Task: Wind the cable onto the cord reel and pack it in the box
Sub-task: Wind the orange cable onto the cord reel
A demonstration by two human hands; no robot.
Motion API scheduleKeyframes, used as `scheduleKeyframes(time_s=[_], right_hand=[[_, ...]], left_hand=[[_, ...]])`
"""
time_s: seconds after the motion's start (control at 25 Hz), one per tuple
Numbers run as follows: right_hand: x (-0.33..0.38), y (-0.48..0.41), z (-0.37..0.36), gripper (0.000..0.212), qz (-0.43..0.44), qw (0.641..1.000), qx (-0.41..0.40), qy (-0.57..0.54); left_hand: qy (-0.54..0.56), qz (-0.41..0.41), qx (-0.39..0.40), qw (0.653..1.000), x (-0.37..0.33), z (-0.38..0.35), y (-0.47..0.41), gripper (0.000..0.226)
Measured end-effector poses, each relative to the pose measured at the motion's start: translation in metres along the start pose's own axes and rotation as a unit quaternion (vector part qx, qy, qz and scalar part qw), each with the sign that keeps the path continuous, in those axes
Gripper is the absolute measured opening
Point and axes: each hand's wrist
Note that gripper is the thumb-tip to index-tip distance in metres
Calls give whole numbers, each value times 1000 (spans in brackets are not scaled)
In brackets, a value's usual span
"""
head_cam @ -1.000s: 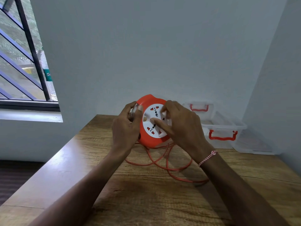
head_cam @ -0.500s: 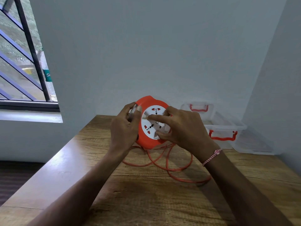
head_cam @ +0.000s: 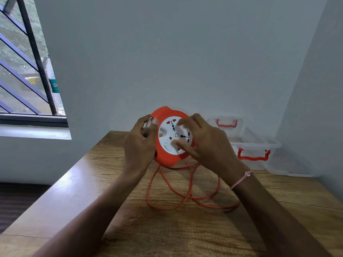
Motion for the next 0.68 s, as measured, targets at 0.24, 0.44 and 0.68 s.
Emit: scheduleKeyframes(time_s=[0.24, 0.44, 0.68], right_hand=[[-3, -2, 8, 48, 115, 980, 105, 126], [-5, 3, 8, 52, 104, 989, 29, 99], [20, 3, -8, 62, -154, 985, -31, -69]], left_hand=[[0, 16, 17, 1000, 3, 2, -2, 16], [23, 25, 38, 999, 2, 0, 0, 18], [42, 10, 37, 998, -3, -5, 5, 14]])
Point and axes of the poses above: each hand's wrist, its own y-axis away from the middle knuckle, its own z-axis out of the back of the hand, x = y × z, and after that the axes turned 6 degrees about y, right-handed
